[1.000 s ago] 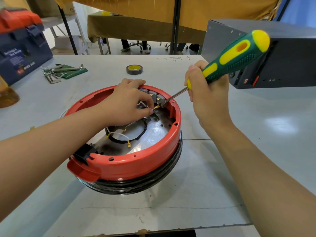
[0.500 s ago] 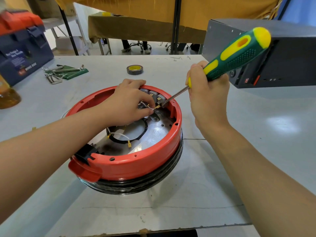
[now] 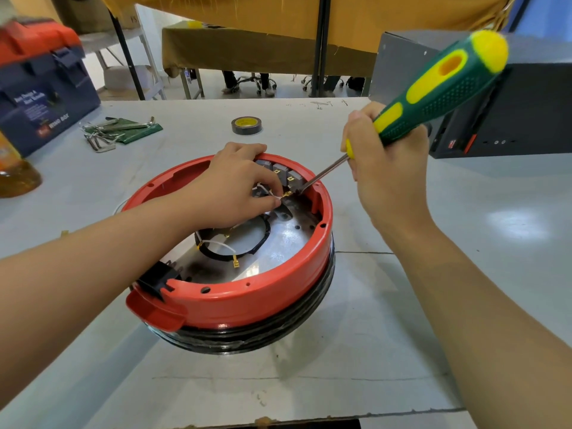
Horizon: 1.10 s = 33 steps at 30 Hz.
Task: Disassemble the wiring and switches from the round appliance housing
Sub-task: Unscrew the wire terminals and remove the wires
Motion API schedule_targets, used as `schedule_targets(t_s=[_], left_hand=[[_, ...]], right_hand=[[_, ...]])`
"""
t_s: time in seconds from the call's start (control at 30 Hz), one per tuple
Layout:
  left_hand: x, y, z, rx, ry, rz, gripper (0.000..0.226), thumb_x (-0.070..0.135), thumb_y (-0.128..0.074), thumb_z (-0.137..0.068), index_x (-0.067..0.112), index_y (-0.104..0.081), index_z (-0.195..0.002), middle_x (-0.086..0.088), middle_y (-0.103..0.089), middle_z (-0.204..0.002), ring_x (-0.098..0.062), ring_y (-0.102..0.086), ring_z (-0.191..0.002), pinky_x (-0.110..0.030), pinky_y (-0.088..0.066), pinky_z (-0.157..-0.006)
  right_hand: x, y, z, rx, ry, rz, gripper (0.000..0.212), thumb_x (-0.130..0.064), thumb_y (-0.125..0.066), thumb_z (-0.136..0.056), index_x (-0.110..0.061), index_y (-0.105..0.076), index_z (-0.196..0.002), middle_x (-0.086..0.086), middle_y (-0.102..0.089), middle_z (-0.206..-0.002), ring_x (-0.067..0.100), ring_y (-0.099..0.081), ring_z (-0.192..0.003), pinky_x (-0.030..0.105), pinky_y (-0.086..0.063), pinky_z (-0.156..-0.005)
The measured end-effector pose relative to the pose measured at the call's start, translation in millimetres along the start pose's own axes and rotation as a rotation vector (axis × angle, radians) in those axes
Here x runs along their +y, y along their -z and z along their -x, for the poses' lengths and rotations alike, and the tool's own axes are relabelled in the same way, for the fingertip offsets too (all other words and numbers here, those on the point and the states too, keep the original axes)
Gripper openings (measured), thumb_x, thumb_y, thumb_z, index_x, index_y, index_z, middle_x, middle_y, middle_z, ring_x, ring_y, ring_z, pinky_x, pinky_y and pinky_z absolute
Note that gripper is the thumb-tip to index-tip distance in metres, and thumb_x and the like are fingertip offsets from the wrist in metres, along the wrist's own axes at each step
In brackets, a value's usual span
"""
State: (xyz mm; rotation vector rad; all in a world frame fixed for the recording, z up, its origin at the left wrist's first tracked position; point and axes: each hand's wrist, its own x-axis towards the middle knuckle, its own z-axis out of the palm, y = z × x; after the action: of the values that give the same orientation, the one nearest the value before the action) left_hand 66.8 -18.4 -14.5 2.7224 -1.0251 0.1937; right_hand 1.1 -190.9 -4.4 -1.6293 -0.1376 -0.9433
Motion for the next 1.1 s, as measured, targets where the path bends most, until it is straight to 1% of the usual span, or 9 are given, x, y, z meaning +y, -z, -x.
schedule_targets(t_s=[0.13,0.37,0.5,0.57,0.63,0.7,0.8,0.9,1.1], left_hand=[[0.5,0.2,-0.6,-0.002,0.002,-0.004,0.017,0.038,-0.06,-0.087,0.035,-0.069,-0.101,-0.013,-0.027,-0.153,-0.031,-0.018,-0.139,-0.046,-0.021,-0.112],[0.2,-0.3,-0.1,0.002,0.0,-0.008,0.017,0.038,-0.06,-0.087,0.034,-0.069,-0.102,-0.013,-0.026,-0.153,-0.03,-0.018,-0.139,-0.044,-0.02,-0.111],[1.5,0.3,-0.1,0.0,0.005,-0.003,0.015,0.037,-0.06,-0.087,0.034,-0.069,-0.1,-0.012,-0.026,-0.153,-0.03,-0.017,-0.14,-0.044,-0.02,-0.112],[1.4,0.4,0.1,0.006,0.006,0.0,0.014,0.034,-0.061,-0.087,0.034,-0.069,-0.098,-0.012,-0.026,-0.153,-0.03,-0.018,-0.139,-0.043,-0.02,-0.112],[2.0,0.6,0.5,0.003,0.006,-0.003,0.014,0.033,-0.061,-0.088,0.033,-0.07,-0.098,-0.013,-0.027,-0.153,-0.031,-0.019,-0.139,-0.043,-0.02,-0.112],[2.1,1.4,0.8,0.001,0.006,-0.002,0.014,0.033,-0.061,-0.087,0.032,-0.07,-0.099,-0.012,-0.026,-0.153,-0.031,-0.018,-0.139,-0.043,-0.02,-0.112],[2.8,2.1,0.9,-0.01,0.008,-0.002,0.014,0.034,-0.061,-0.087,0.033,-0.07,-0.098,-0.012,-0.026,-0.153,-0.029,-0.018,-0.14,-0.043,-0.02,-0.113],[2.4,2.4,0.7,-0.014,0.011,0.009,0.013,0.034,-0.061,-0.088,0.033,-0.069,-0.097,-0.011,-0.026,-0.153,-0.029,-0.019,-0.139,-0.042,-0.02,-0.112],[0.2,3.2,-0.4,0.04,0.007,0.081,0.007,0.027,-0.063,-0.085,0.031,-0.061,-0.092,-0.01,-0.038,-0.147,-0.025,-0.03,-0.135,-0.031,-0.026,-0.103]], right_hand=[[1.6,0.6,2.7,-0.033,0.036,0.048,0.033,-0.013,-0.05,-0.086,0.008,-0.046,-0.06,0.018,-0.038,-0.054,0.027,-0.037,-0.052,0.024,-0.032,-0.051],[4.6,-0.8,2.0,-0.032,-0.033,-0.018,0.033,-0.017,-0.049,-0.084,0.005,-0.044,-0.06,0.02,-0.038,-0.057,0.02,-0.036,-0.052,0.025,-0.031,-0.053],[8.1,-0.4,-0.2,-0.025,-0.113,-0.069,0.03,-0.019,-0.05,-0.081,-0.016,-0.046,-0.051,-0.004,-0.043,-0.05,0.009,-0.039,-0.047,0.02,-0.033,-0.05],[10.4,-3.6,1.8,-0.03,-0.199,-0.098,0.03,-0.022,-0.051,-0.077,-0.022,-0.045,-0.047,-0.004,-0.045,-0.05,0.009,-0.04,-0.046,0.024,-0.033,-0.051],[11.4,-7.9,5.2,-0.056,-0.213,-0.075,0.03,-0.023,-0.052,-0.076,-0.021,-0.045,-0.047,-0.006,-0.046,-0.049,0.008,-0.041,-0.048,0.026,-0.034,-0.053],[9.3,-9.0,5.1,-0.069,-0.158,-0.08,0.031,-0.022,-0.052,-0.079,-0.02,-0.045,-0.049,-0.009,-0.044,-0.047,0.007,-0.041,-0.048,0.022,-0.034,-0.052],[4.3,-1.0,1.1,-0.027,-0.123,-0.133,0.033,-0.017,-0.052,-0.078,-0.023,-0.046,-0.046,-0.009,-0.043,-0.047,0.008,-0.039,-0.045,0.019,-0.032,-0.048],[2.0,3.9,-1.0,0.01,-0.109,-0.169,0.031,-0.015,-0.052,-0.08,-0.018,-0.046,-0.049,-0.009,-0.042,-0.046,0.007,-0.038,-0.041,0.017,-0.032,-0.046],[-4.0,4.8,-0.1,-0.034,-0.095,-0.146,0.026,-0.015,-0.051,-0.084,-0.014,-0.049,-0.058,-0.012,-0.042,-0.042,0.006,-0.039,-0.04,0.014,-0.033,-0.044]])
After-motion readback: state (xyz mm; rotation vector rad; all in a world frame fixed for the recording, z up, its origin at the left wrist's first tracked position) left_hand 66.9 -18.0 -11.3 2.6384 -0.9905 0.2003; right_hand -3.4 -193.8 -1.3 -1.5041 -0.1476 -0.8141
